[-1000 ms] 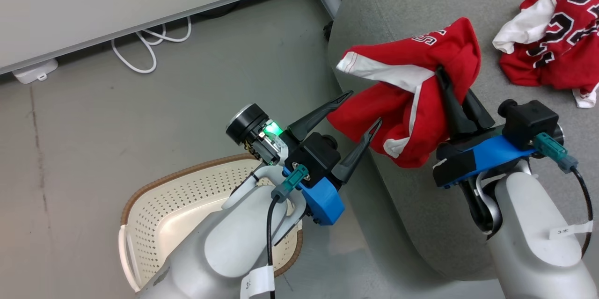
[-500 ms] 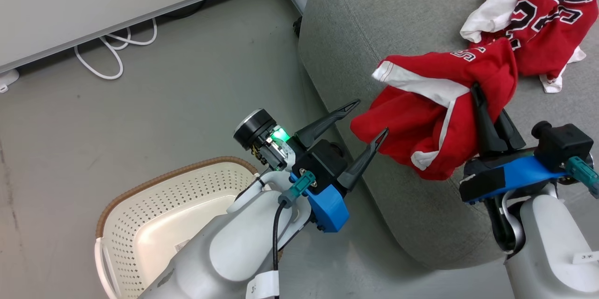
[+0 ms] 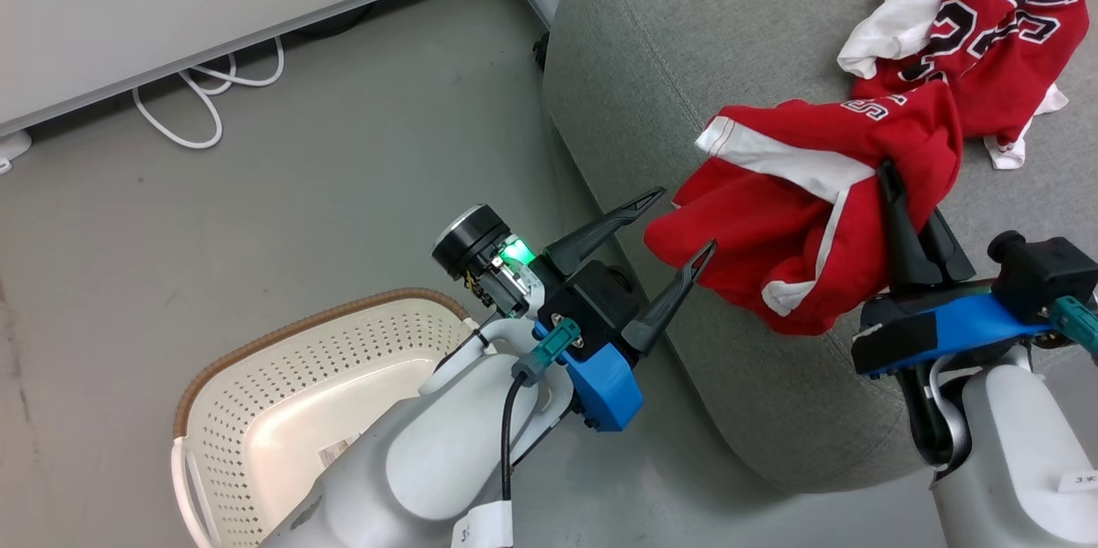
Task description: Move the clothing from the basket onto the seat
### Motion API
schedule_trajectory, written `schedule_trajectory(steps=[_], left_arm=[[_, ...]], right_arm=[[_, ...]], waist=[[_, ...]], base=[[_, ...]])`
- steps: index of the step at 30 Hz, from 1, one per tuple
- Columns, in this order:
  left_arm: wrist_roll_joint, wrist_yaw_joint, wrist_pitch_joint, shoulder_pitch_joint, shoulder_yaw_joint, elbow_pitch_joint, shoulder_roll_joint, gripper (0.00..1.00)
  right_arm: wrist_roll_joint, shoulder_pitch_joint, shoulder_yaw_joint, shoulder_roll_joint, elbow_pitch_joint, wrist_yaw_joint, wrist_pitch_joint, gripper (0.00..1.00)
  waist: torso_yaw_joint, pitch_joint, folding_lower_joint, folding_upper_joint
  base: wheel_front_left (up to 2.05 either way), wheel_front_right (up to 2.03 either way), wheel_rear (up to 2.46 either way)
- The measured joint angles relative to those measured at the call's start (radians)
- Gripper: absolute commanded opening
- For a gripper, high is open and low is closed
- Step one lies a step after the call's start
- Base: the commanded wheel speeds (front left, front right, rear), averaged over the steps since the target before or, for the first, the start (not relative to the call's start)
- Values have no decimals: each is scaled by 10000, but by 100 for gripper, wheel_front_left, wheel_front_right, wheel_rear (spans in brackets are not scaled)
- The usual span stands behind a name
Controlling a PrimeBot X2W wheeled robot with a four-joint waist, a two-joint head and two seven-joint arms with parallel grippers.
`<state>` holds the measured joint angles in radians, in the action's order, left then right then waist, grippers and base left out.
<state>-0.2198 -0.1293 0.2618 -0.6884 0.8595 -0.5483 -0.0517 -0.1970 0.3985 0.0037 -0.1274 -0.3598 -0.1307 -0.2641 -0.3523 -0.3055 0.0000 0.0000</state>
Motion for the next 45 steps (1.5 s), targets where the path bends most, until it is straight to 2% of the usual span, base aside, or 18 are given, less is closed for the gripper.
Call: schedule_trajectory(steps=[4,10,19,26,33,39,45], left_arm=[[35,0,0,-94,-42,54,4,100],[263,0,0,-508,-171,69,-58,100],[627,0,0,-1645,-46,-48,-274,100],[780,0,0,-2551,17,-157,-537,100],[897,0,0,-2991,13,-138,-692,100],[970,2,0,-3071,69,-123,-826,100],[966,6,0,-3131,94,-19,-865,100]], right_arm=[[4,342,-52,-90,209,0,2,0],[-52,1721,-568,-483,723,0,0,0],[-255,4337,-2468,-1430,1413,0,0,0],[-347,5825,-4341,-2608,1356,0,0,0],[-355,6282,-5626,-3843,155,0,0,0],[-109,6167,-6017,-3925,-669,0,0,0],[102,5613,-6059,-3402,-1494,0,-2,0]], waist=[[50,-235,0,0],[100,-928,0,0],[251,-2602,1,0],[340,-4066,1,0],[352,-5253,2,0],[315,-5748,2,0],[320,-5769,1,0]], base=[[0,0,0],[0,0,0],[0,0,0],[0,0,0],[0,0,0],[0,0,0],[0,0,0]])
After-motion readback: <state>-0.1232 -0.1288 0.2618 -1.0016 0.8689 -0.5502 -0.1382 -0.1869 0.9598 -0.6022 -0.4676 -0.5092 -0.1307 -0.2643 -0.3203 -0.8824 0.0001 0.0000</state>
